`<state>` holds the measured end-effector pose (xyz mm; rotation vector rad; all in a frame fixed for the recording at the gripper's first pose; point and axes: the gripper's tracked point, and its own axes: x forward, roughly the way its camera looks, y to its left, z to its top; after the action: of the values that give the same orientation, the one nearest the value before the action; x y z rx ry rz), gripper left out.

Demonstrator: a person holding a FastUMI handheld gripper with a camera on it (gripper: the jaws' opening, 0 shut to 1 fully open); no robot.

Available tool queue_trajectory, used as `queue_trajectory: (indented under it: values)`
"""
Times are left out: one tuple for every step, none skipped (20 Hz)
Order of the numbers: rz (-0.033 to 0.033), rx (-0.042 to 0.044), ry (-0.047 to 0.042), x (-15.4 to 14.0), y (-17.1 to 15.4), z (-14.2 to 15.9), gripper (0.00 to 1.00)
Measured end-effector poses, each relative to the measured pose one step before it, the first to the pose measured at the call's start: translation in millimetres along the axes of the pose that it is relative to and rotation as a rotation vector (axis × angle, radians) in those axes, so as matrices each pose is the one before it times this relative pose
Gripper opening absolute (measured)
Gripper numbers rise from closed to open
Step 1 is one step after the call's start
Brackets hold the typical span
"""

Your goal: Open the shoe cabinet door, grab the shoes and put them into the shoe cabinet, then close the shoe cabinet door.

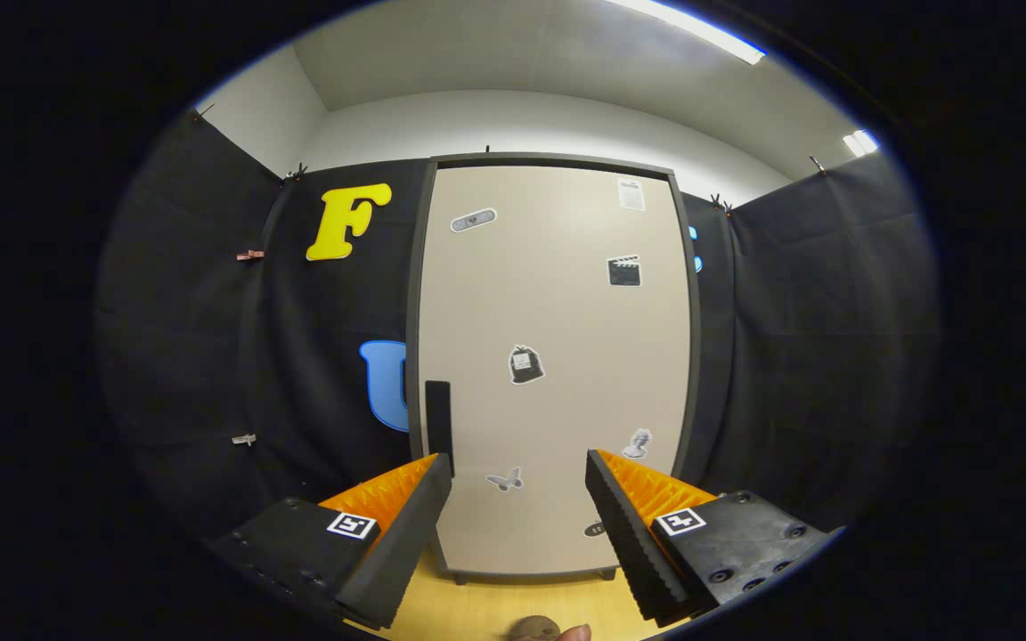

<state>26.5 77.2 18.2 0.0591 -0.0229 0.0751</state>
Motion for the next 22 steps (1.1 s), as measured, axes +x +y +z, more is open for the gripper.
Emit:
queue_trajectory:
  values:
    - [0.00942,0.00546,-0.00172,9.61,9.75,0.12,0.98]
    - [0.00809,0.00525,-0.00204,9.76,9.59,-1.76,0.97]
    - [0.00433,0.00042,0.00260,10.76,7.99,-3.75,0.97]
    - [0.00757,-0.00355,0.00399,9.79,6.92,-6.02,0.97]
    - [0.00408,-0.00612,0.00805,10.78,6.73,-7.49,0.98]
    - [0.00429,-0.00501,0.00822,10.02,5.36,-6.65,0.98]
    - [-0.00020,-0.00329,0.00709,10.08,3.45,-5.56,0.97]
    - [-0.00177,-0.00167,0.00807,11.79,2.40,-4.95,0.98]
    - [-0.00206,0.00132,0.00641,9.68,3.25,-4.23,0.98]
    - [-0.00069,0.00159,0.00710,8.88,4.04,-4.68,0.98]
    - [-0.00281,-0.00098,0.00182,8.77,1.83,-3.21,0.97]
    - [-0.00566,-0.00121,0.00401,8.61,0.35,-3.23,0.97]
    - [-0.00346,0.00089,0.00411,8.71,0.78,-3.55,0.98]
    - [-0.00015,0.00392,0.00577,7.79,1.95,-3.33,0.98]
    - [-0.00016,0.00285,0.00385,7.48,1.79,-2.43,0.98]
    - [-0.00094,-0.00063,0.00147,7.30,0.56,-1.88,0.98]
    - [-0.00082,-0.00137,-0.00022,8.80,-0.02,-1.12,0.97]
    - [-0.01037,0.00118,0.00391,5.62,-1.01,-2.25,0.96]
    - [-0.01041,0.00525,-0.00056,6.17,-2.34,-1.49,0.90]
    - [-0.00174,0.01091,0.00622,6.41,0.02,-2.71,0.85]
    - [-0.00476,0.01188,0.01737,4.04,0.80,-4.29,0.81]
    - [0.00836,0.01422,0.01923,2.77,2.30,-4.96,0.75]
